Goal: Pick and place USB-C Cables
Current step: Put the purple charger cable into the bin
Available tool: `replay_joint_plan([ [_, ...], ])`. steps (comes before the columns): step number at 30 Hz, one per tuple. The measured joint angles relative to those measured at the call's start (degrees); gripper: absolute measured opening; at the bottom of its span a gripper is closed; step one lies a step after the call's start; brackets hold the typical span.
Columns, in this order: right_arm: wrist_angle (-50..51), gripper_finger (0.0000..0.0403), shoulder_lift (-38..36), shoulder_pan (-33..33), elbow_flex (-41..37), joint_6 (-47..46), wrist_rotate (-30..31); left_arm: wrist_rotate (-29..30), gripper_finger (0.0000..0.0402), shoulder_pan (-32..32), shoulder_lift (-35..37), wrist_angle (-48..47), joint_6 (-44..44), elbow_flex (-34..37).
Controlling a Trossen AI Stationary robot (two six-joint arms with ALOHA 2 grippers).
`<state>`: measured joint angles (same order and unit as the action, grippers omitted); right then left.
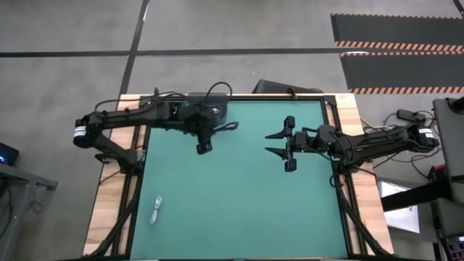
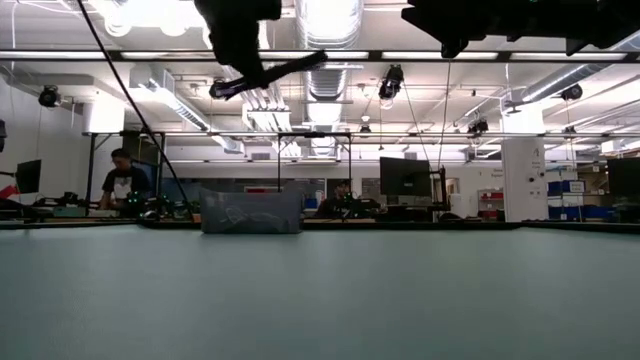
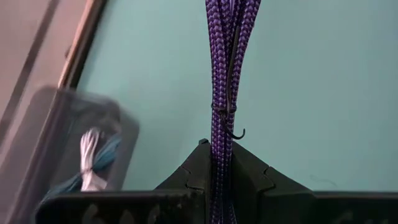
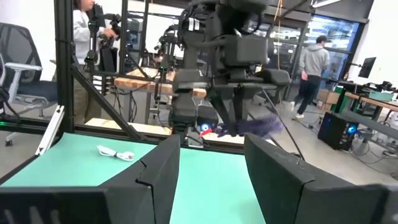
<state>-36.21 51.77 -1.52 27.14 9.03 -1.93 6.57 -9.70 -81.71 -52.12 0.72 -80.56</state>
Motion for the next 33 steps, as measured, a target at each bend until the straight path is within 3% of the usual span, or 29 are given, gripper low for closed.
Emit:
replay_joint_plan([
  [7,0.17,0.0171,0.00,0.00,0.00,0.00,0.00,4.27,0.0020,-3.34,-6.96,-18.51,12.82,-8.14],
  [10,0.40,0.0171,0.00,0.00,0.00,0.02,0.00,6.71,0.0020,-5.72,-9.91,-21.85,16.67,-10.27],
  [19,1.02,0.0171,0.02,0.00,-0.01,0.03,0.00,7.30,0.0020,-14.75,-14.78,-21.28,24.26,-10.81],
  [33,1.22,0.0171,0.02,0.00,-0.02,0.22,0.02,7.02,0.0020,-25.72,-16.11,-11.34,30.90,-10.77],
])
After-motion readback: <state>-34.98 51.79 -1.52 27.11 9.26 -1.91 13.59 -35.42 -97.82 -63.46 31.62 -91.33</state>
